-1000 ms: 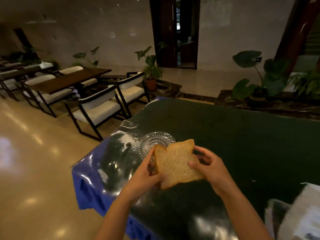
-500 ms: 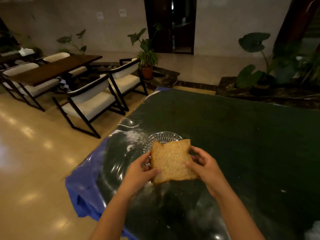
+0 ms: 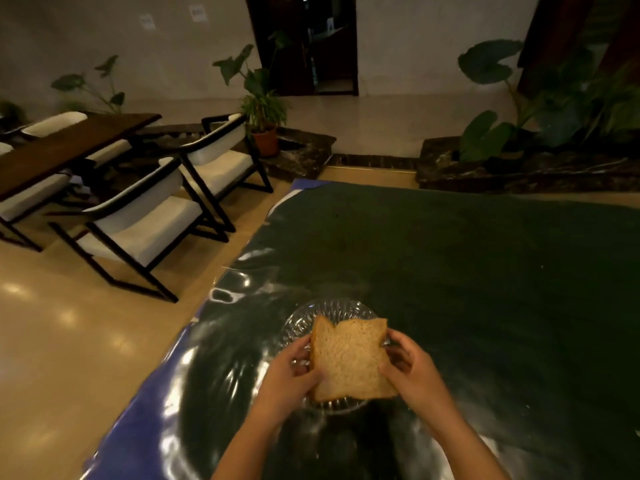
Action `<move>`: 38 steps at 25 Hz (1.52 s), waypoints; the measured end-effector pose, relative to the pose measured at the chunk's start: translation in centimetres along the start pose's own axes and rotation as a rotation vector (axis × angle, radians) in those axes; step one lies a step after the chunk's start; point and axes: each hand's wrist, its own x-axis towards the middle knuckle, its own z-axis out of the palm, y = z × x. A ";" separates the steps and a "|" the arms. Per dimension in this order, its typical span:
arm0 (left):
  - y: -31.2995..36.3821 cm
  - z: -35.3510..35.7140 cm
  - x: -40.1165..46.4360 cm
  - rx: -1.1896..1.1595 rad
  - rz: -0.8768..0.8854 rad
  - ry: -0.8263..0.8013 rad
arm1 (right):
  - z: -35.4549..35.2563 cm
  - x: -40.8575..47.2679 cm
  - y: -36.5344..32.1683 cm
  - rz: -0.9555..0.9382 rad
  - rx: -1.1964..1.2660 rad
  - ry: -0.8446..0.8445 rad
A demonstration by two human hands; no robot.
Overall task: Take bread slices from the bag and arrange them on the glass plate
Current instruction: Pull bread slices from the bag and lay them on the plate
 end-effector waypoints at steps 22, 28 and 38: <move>-6.1 0.9 22.4 0.339 0.221 0.005 | 6.1 17.4 6.2 0.067 -0.443 0.573; -6.0 0.7 21.3 0.395 0.310 0.118 | 5.7 17.0 6.4 0.124 -0.403 0.646; -5.4 0.6 20.8 0.137 0.113 0.068 | 6.3 15.7 6.1 0.109 -0.186 0.610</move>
